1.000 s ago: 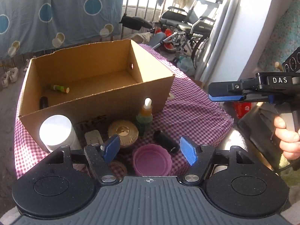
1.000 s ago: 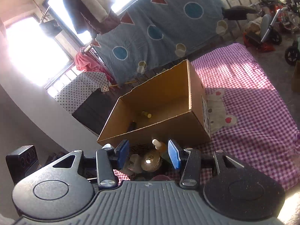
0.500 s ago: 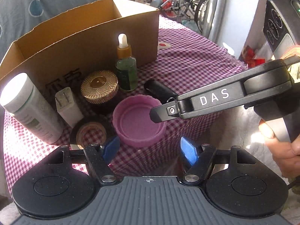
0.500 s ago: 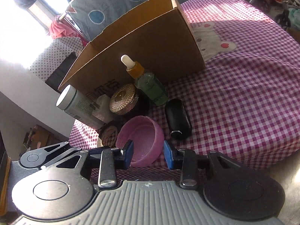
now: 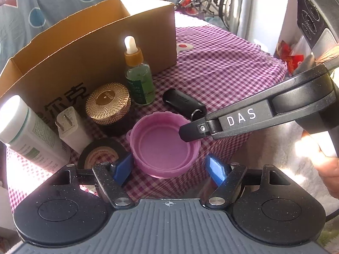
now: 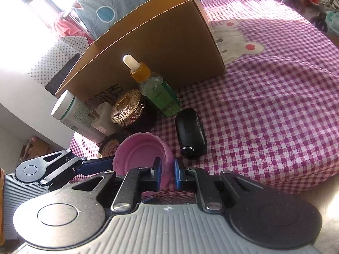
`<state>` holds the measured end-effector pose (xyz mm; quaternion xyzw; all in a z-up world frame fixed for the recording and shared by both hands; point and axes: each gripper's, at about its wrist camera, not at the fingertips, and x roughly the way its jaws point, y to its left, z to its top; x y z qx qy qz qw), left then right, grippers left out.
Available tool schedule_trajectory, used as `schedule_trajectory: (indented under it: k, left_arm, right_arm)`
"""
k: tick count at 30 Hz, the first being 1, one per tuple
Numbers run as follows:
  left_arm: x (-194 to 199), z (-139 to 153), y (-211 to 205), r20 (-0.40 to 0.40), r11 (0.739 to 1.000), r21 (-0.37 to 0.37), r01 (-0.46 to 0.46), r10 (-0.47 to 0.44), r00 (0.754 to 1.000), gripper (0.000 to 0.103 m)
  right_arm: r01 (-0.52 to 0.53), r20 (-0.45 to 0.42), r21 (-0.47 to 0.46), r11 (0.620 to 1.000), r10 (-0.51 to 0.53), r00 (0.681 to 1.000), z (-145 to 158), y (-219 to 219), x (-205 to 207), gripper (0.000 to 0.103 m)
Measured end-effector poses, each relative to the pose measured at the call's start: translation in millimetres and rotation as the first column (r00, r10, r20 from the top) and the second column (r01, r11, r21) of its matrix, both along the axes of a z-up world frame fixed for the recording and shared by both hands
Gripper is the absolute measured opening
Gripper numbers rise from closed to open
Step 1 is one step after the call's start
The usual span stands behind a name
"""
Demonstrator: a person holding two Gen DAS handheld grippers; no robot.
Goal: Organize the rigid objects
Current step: 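Grasp the pink silicone cup by its rim with the right tool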
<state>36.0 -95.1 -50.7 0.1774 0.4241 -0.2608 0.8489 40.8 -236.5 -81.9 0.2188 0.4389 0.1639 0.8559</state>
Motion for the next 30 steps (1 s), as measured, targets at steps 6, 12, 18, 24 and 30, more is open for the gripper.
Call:
schedule_trajectory:
  k: [6, 12, 18, 24, 30]
  left_arm:
    - [2, -2, -3, 0.001, 1.000, 0.000, -0.008, 0.008, 1.000, 0.079]
    - [3, -2, -5, 0.006, 1.000, 0.010, -0.014, 0.014, 1.000, 0.079]
    - [3, -3, -10, 0.031, 0.999, 0.038, -0.010, 0.008, 0.999, 0.079]
    - [4, -2, -11, 0.046, 0.999, 0.039, -0.021, 0.020, 0.999, 0.073]
    - [0, 4, -6, 0.055, 0.999, 0.029, -0.032, 0.031, 0.998, 0.073]
  right_arm:
    - [0.002, 0.000, 0.009, 1.000, -0.002, 1.000, -1, -1, 1, 0.014]
    - [-0.002, -0.006, 0.020, 1.000, 0.003, 1.000, -1, -3, 1, 0.013]
    - [-0.004, -0.009, 0.037, 0.999, 0.004, 1.000, -2, -5, 0, 0.013]
    - [-0.011, 0.008, 0.030, 0.999, 0.011, 1.000, -1, -1, -3, 0.014]
    - [-0.013, 0.027, 0.032, 0.999, 0.012, 1.000, 9, 2, -7, 0.015]
